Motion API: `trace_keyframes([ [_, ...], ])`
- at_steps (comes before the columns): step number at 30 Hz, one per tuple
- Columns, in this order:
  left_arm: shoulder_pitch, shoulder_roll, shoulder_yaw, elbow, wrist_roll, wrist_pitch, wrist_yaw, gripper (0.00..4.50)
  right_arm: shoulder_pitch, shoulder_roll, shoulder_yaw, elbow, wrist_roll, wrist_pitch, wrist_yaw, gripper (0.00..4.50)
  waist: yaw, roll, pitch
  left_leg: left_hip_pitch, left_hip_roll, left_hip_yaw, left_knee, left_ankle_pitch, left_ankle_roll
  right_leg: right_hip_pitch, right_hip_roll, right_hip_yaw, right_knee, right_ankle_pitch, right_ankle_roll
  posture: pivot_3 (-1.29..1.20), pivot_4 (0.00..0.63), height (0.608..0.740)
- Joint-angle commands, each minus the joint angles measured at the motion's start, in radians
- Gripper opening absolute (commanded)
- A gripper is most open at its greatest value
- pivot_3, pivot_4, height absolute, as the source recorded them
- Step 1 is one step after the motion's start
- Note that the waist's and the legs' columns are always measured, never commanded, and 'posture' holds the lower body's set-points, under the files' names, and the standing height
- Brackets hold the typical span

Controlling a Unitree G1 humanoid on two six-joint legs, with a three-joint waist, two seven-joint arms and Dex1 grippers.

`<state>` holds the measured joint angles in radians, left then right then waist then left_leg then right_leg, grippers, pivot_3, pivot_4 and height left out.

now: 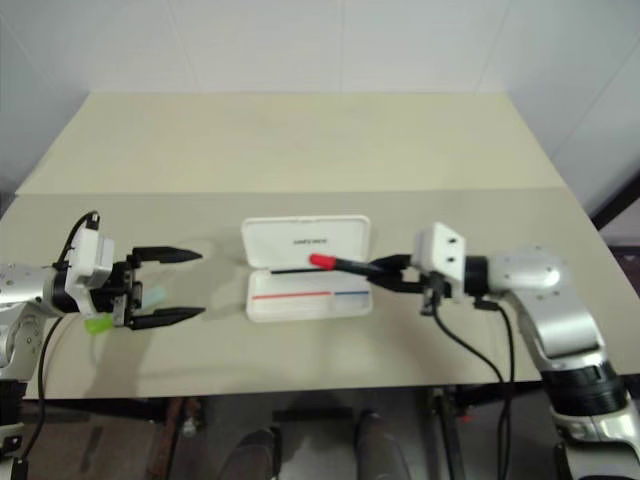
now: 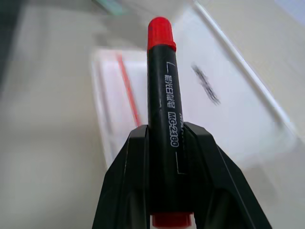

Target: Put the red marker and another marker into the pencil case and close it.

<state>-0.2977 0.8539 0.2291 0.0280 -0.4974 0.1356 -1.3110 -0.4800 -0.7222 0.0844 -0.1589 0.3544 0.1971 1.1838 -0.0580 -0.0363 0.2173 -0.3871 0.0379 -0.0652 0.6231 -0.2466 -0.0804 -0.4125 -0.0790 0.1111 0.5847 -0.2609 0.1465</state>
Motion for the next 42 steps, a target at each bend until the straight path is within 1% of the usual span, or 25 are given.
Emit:
trace_keyframes([
  [1, 0.003, 0.009, 0.021, -0.021, 0.001, -0.013, 0.018, 4.5, -0.057, 0.07, 0.045, 0.081, -0.016, -0.055, 0.015, 0.65, 0.001, 0.0, 0.0, 0.0, 0.0, 0.0, 0.0, 0.0, 0.0, 0.0, 0.0, 0.0, 0.0, 0.0, 0.0, 0.0, 0.15, 0.74],
  [6, 0.009, 0.003, 0.017, -0.034, -0.001, -0.012, 0.031, 4.5, -0.129, 0.16, 0.127, 0.253, -0.09, -0.16, 0.05, 0.65, 0.0, 0.0, 0.0, 0.0, 0.0, 0.0, -0.001, 0.0, 0.0, -0.001, 0.0, 0.0, 0.003, 0.0, 0.0, 0.0, 0.15, 0.74],
  [13, 0.03, -0.004, 0.019, -0.054, -0.007, -0.011, 0.051, 4.5, -0.23, 0.247, 0.183, 0.482, -0.179, -0.31, 0.083, 0.65, -0.004, 0.0, 0.0, 0.001, 0.0, 0.0, -0.001, 0.0, 0.0, -0.001, 0.0, 0.0, 0.005, 0.001, 0.002, 0.0, 0.15, 0.74],
  [23, 0.033, -0.02, 0.007, -0.073, -0.007, -0.009, 0.074, 4.5, -0.316, 0.333, 0.202, 0.648, -0.258, -0.421, 0.075, 0.65, -0.01, 0.0, 0.0, 0.001, 0.0, 0.0, -0.002, 0.0, 0.0, -0.002, 0.0, -0.001, 0.007, 0.002, 0.003, 0.0, 0.15, 0.74],
  [29, 0.029, -0.028, -0.002, -0.08, -0.004, -0.008, 0.084, 4.5, -0.339, 0.345, 0.21, 0.715, -0.322, -0.495, 0.048, 0.65, -0.019, 0.0, 0.0, 0.001, 0.0, -0.001, -0.002, 0.0, 0.0, -0.002, 0.0, -0.001, 0.007, 0.003, 0.006, 0.0, 0.15, 0.74],
  [30, 0.027, -0.028, -0.003, -0.078, -0.004, -0.008, 0.084, 4.5, -0.344, 0.348, 0.209, 0.729, -0.329, -0.507, 0.038, 1.4, -0.022, 0.0, 0.0, 0.001, 0.0, 0.0, -0.002, 0.0, 0.0, -0.002, 0.0, -0.001, 0.007, 0.003, 0.006, 0.0, 0.15, 0.74],
  [31, 0.025, -0.029, -0.004, -0.077, -0.004, -0.009, 0.085, 4.5, -0.347, 0.352, 0.208, 0.739, -0.33, -0.512, 0.035, 1.65, -0.025, 0.0, 0.0, 0.001, 0.0, 0.0, -0.002, 0.0, 0.0, -0.002, 0.0, -0.001, 0.007, 0.003, 0.006, 0.0, 0.15, 0.74],
  [34, 0.022, -0.029, -0.007, -0.072, -0.003, -0.011, 0.084, 4.5, -0.355, 0.361, 0.202, 0.757, -0.327, -0.529, 0.024, 2.78, -0.027, 0.0, 0.0, 0.002, 0.0, -0.001, -0.002, 0.0, 0.0, -0.002, 0.0, -0.001, 0.007, 0.003, 0.006, 0.0, 0.15, 0.74],
  [37, 0.018, -0.029, -0.009, -0.068, -0.001, -0.013, 0.082, 4.5, -0.359, 0.368, 0.198, 0.749, -0.32, -0.543, 0.019, 3.81, -0.029, 0.0, 0.0, 0.002, 0.0, -0.001, -0.002, 0.0, 0.0, -0.002, 0.0, -0.001, 0.007, 0.003, 0.006, 0.0, 0.15, 0.74],
  [39, 0.015, -0.03, -0.011, -0.064, 0.0, -0.015, 0.081, 4.5, -0.362, 0.374, 0.191, 0.721, -0.302, -0.526, 0.021, 4.48, -0.028, 0.0, 0.0, 0.002, 0.0, -0.001, -0.003, 0.0, 0.0, -0.002, 0.0, -0.001, 0.007, 0.005, 0.009, 0.0, 0.15, 0.74],
  [40, 0.012, -0.03, -0.012, -0.062, 0.001, -0.016, 0.08, 4.5, -0.363, 0.378, 0.186, 0.702, -0.289, -0.513, 0.025, 4.48, -0.028, 0.0, 0.0, 0.002, 0.0, -0.001, -0.003, 0.0, 0.0, -0.002, 0.0, -0.001, 0.007, 0.006, 0.011, 0.0, 0.15, 0.74],
  [42, 0.007, -0.031, -0.016, -0.058, 0.004, -0.02, 0.078, 4.5, -0.362, 0.38, 0.181, 0.658, -0.263, -0.486, 0.04, 4.48, -0.028, 0.0, 0.0, 0.002, 0.0, -0.001, -0.003, 0.0, 0.0, -0.002, 0.0, -0.001, 0.007, 0.006, 0.012, 0.0, 0.15, 0.74],
])
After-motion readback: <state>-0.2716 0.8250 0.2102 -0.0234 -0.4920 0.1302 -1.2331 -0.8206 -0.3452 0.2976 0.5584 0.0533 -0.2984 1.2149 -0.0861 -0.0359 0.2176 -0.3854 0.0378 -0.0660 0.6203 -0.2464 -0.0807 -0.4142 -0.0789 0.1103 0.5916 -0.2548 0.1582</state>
